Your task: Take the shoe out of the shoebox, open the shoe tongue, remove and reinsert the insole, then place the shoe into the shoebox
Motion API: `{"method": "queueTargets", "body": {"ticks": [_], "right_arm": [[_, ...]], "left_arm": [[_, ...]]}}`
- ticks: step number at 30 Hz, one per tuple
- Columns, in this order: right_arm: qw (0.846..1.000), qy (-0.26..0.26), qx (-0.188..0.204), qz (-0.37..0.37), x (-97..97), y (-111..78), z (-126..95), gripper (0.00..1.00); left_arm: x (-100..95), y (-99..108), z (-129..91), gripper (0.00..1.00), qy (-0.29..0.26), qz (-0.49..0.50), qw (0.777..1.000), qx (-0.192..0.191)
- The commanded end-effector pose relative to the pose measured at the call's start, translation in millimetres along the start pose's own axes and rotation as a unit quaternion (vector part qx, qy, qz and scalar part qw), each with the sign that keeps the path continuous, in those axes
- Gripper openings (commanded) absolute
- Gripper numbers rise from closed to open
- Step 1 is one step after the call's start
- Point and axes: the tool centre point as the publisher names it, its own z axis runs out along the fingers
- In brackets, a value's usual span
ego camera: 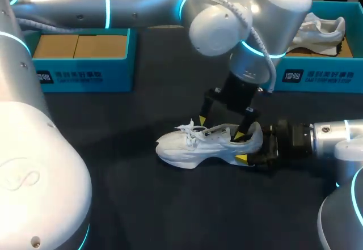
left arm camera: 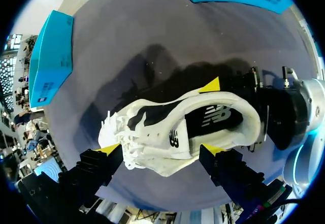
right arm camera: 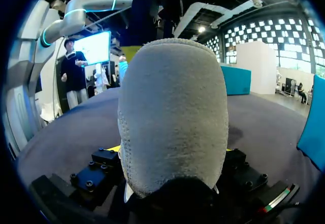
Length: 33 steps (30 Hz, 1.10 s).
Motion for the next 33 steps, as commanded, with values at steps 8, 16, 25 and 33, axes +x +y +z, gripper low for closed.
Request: {"method": "queueTargets", "body": {"ticks": [8, 16, 25, 33], "right_arm": [[1.000, -0.001, 0.001, 0.000, 0.4, -0.3, 0, 0.00], [1.000, -0.001, 0.001, 0.000, 0.4, -0.3, 0, 0.00], [1.000, -0.001, 0.001, 0.000, 0.4, -0.3, 0, 0.00], [1.000, -0.001, 0.001, 0.000, 0.4, -0.3, 0, 0.00]], "left_arm": [[-1.1, -1, 9, 1.00, -0.030, -0.017, 0.999, -0.019], [-15.2, 3, 12, 1.00, -0.041, -0.034, 0.998, -0.030], [-30.9, 9, 10, 1.00, -0.032, -0.046, 0.998, -0.039], [-47.1, 16, 4, 1.00, -0.007, -0.057, 0.998, -0.038]]}}
